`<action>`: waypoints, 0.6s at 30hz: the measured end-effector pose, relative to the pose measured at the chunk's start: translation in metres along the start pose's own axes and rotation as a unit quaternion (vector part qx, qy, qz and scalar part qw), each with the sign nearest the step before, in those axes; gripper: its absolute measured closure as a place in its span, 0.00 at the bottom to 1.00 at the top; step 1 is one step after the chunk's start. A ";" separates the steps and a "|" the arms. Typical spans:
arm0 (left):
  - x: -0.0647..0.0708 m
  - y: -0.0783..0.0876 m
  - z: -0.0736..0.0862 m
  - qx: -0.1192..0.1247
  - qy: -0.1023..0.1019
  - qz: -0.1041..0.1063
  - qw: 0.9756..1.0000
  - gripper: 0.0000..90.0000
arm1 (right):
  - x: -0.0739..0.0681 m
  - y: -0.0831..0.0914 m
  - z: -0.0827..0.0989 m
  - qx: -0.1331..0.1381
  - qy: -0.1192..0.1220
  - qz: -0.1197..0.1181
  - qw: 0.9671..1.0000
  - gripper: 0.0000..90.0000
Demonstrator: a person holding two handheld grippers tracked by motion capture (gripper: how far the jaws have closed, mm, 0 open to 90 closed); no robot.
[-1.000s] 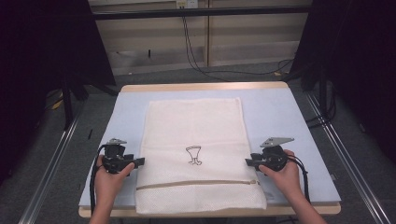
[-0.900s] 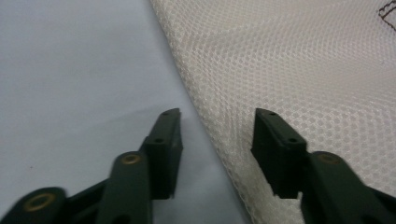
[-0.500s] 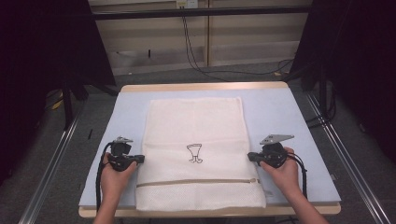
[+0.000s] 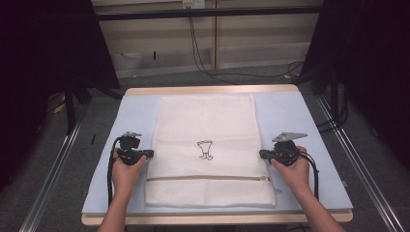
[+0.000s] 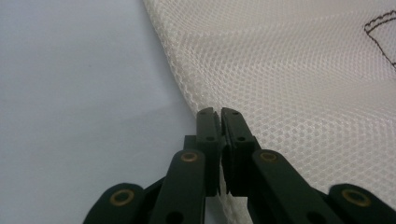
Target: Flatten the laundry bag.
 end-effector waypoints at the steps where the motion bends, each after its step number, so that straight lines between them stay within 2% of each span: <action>1: 0.000 0.000 0.000 0.001 -0.001 0.001 1.000 0.96 | 0.001 -0.001 0.000 0.000 0.001 0.004 1.000 0.97; 5: -0.001 0.000 0.001 0.011 0.004 0.003 1.000 0.95 | 0.002 -0.002 0.002 -0.002 0.003 0.007 1.000 0.97; 9: -0.001 0.002 0.001 0.019 0.011 0.000 1.000 0.89 | 0.002 -0.002 0.002 0.000 0.004 0.007 1.000 0.96; 10: -0.001 0.004 0.002 0.015 0.003 0.003 1.000 0.87 | 0.002 -0.002 0.002 0.000 0.005 0.009 1.000 0.96; 12: 0.003 0.006 0.002 0.020 0.006 0.004 1.000 0.80 | 0.001 -0.002 0.002 -0.001 0.007 0.010 1.000 0.96; 13: 0.003 0.007 0.003 0.015 -0.001 0.004 1.000 0.73 | 0.001 -0.002 0.002 -0.002 0.006 0.009 1.000 0.96; 16: 0.007 0.012 0.004 0.012 -0.011 0.009 1.000 0.66 | 0.000 -0.001 0.003 -0.002 0.005 0.008 1.000 0.95; 18: 0.011 0.013 0.004 0.016 -0.006 0.008 1.000 0.59 | 0.000 0.000 0.003 0.000 0.006 0.008 1.000 0.95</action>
Point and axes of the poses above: each handheld gripper's, and its own axes: y roughly backward along the jaws, z roughly out of its underside, x roughly to its right, the point moved 9 cm from there along -y, roughly forward along the jaws, and after that the axes turned 9 degrees about -y, right-handed, at the moved point
